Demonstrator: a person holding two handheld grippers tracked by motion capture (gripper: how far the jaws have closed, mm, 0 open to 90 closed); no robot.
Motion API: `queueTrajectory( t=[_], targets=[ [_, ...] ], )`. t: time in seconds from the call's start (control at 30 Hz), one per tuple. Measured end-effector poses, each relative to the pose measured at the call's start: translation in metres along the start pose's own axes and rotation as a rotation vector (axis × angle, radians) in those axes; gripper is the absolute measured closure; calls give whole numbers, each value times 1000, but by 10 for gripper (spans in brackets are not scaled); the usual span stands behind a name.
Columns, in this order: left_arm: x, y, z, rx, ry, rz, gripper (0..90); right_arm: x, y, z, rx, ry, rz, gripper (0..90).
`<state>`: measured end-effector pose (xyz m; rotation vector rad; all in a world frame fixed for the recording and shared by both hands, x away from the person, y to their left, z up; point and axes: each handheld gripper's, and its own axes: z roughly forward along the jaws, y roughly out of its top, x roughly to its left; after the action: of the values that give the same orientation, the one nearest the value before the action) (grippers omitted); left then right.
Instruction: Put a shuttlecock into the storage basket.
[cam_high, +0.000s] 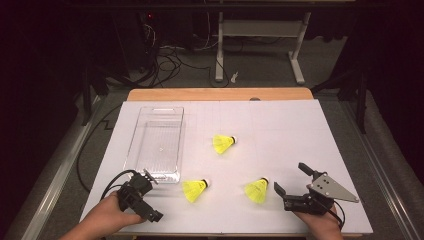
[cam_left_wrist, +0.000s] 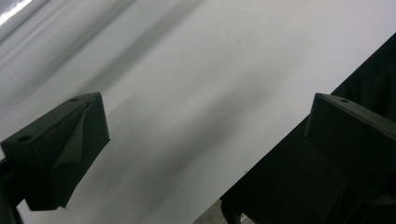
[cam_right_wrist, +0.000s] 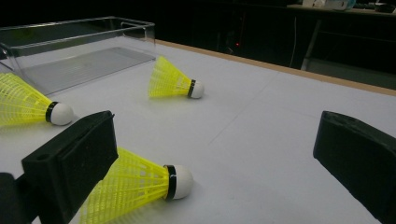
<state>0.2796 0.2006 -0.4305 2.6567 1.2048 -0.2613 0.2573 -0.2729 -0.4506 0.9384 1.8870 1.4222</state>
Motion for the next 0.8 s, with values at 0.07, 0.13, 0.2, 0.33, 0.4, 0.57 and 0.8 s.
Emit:
queueTrajectory(
  t=[0.07,0.13,0.2,0.33,0.4,0.57,0.8],
  targets=[
    [-2,2,0,0,-7,4,7,0,0,0,0,-1,0,4],
    [-3,3,1,-2,-1,10,7,0,0,0,-1,0,0,4],
    [-5,4,1,-2,-13,14,7,0,0,0,-1,0,0,4],
    [-9,8,2,-2,-24,23,7,0,0,0,0,1,0,4],
    [-12,10,3,-2,-30,30,7,0,0,0,0,2,0,4],
    [-18,17,6,3,-36,48,7,0,0,0,0,3,0,4],
    [-24,23,7,2,-43,65,7,0,0,0,1,4,0,4]
  ],
)
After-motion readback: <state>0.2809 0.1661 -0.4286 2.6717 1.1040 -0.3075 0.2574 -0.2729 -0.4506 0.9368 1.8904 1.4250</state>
